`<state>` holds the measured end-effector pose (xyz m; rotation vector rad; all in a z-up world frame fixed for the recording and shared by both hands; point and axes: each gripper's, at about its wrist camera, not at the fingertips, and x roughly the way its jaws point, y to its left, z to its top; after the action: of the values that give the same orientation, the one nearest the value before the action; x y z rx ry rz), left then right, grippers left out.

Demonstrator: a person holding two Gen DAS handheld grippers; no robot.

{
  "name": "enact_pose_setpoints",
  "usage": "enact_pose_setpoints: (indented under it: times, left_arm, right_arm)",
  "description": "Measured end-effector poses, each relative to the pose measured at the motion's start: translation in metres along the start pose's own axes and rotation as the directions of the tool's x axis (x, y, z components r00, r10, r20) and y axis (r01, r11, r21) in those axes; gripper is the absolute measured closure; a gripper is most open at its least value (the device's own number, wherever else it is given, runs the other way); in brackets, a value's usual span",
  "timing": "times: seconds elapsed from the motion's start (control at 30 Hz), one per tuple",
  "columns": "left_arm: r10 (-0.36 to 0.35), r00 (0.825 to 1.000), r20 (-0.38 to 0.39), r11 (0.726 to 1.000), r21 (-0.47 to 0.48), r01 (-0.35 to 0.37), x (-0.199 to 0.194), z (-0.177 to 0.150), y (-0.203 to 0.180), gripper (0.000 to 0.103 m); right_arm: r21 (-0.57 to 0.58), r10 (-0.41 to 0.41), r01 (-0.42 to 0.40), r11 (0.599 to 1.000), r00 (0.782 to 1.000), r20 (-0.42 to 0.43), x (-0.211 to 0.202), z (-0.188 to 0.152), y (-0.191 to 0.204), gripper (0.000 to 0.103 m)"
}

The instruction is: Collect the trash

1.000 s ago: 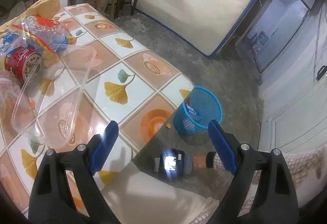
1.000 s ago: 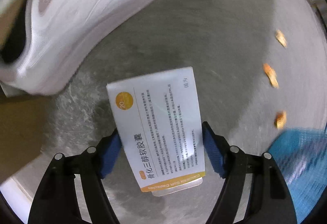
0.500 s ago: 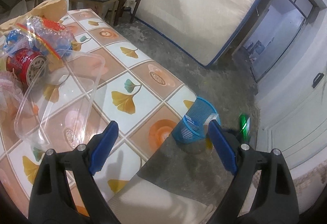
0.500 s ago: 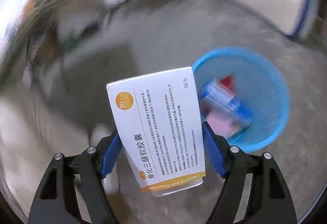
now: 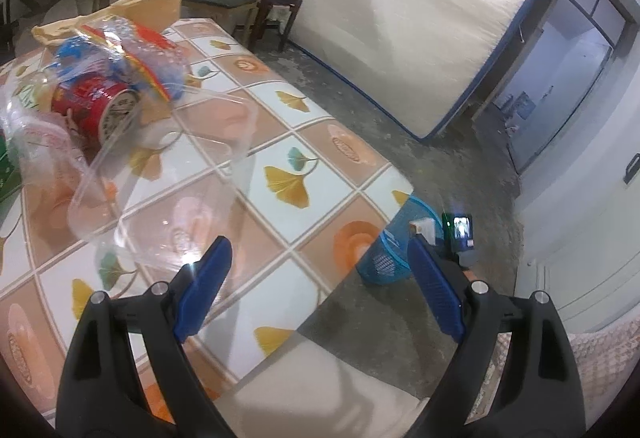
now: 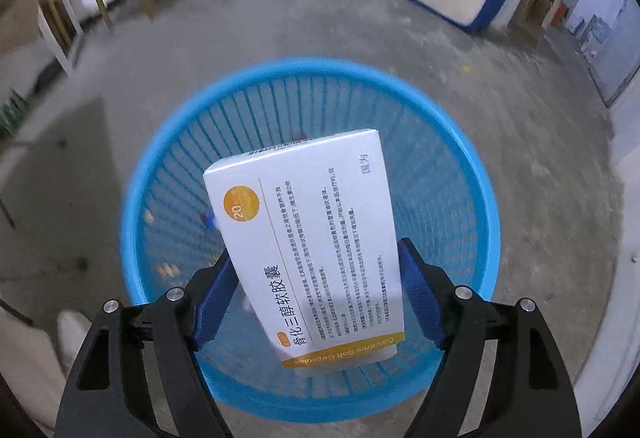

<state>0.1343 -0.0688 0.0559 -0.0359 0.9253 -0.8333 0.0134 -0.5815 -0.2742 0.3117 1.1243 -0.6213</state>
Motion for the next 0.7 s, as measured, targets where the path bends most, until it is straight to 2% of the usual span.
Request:
enact_pose_setpoints:
  times: [0.17,0.37,0.53,0.7]
  left_arm:
    - [-0.012,1.0,0.018,1.0,-0.015,0.013,-0.003,0.0,0.009,0.018]
    - [-0.012,1.0,0.022,1.0,-0.027,0.013,-0.006,0.001,0.012,0.018]
    - [-0.02,0.998,0.055,0.999,-0.024,0.021,-0.017,-0.001,0.01,0.018]
    - [-0.015,0.997,0.08,1.0,-0.017,0.016,-0.028,-0.003,0.01,0.018]
  right_arm:
    - [0.065,0.029,-0.032,0.997,0.999,0.042,-0.031,-0.012,-0.025,0.019]
    - [0.108,0.036,-0.044,0.993,0.996,0.076,-0.043,-0.013,-0.035,0.018]
    - [0.127,0.053,-0.063,0.99,0.995,0.082,-0.044,-0.009,-0.039,0.018]
    - [0.152,0.096,-0.112,0.982,0.989,0.111,-0.064,-0.011,-0.035,0.018]
